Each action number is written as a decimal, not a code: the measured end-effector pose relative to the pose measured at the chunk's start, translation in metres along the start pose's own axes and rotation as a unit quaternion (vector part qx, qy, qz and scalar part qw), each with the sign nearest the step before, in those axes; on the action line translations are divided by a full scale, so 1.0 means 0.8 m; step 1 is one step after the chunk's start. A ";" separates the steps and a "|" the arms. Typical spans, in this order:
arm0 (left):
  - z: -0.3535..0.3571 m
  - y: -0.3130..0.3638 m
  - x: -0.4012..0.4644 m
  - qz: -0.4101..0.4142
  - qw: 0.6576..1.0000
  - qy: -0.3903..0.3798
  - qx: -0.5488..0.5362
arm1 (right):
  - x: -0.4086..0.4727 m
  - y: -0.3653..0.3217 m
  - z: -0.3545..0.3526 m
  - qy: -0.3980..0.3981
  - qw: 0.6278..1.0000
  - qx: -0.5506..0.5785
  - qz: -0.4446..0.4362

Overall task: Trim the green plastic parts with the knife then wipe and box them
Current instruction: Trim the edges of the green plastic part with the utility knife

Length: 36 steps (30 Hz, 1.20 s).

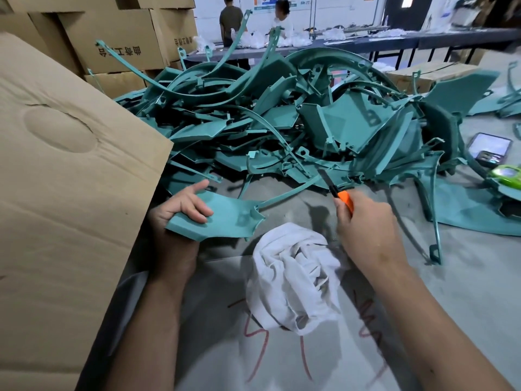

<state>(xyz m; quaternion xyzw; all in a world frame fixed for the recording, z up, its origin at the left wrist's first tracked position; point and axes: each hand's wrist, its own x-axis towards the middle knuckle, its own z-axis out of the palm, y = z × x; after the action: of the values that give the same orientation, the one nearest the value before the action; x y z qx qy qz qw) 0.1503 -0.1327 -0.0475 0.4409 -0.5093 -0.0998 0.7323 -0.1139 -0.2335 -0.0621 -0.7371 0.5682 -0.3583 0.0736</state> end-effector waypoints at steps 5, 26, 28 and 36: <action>0.015 0.006 -0.004 -0.006 1.000 0.012 0.010 | -0.007 -0.011 0.004 -0.011 0.999 0.006 -0.036; 0.007 0.002 -0.002 0.052 0.998 -0.027 0.010 | -0.008 -0.017 0.010 -0.091 0.994 0.045 -0.039; -0.004 0.000 0.000 0.040 0.999 -0.015 -0.001 | -0.004 -0.006 0.008 -0.077 0.997 0.026 -0.016; -0.014 -0.009 0.005 0.020 0.999 -0.022 0.014 | -0.008 -0.008 -0.001 0.036 0.999 -0.026 0.002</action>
<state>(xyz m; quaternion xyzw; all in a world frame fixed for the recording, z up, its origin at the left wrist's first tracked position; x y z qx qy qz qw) 0.1633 -0.1334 -0.0517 0.4382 -0.5356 -0.0876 0.7165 -0.1104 -0.2254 -0.0613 -0.7239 0.5812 -0.3701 0.0348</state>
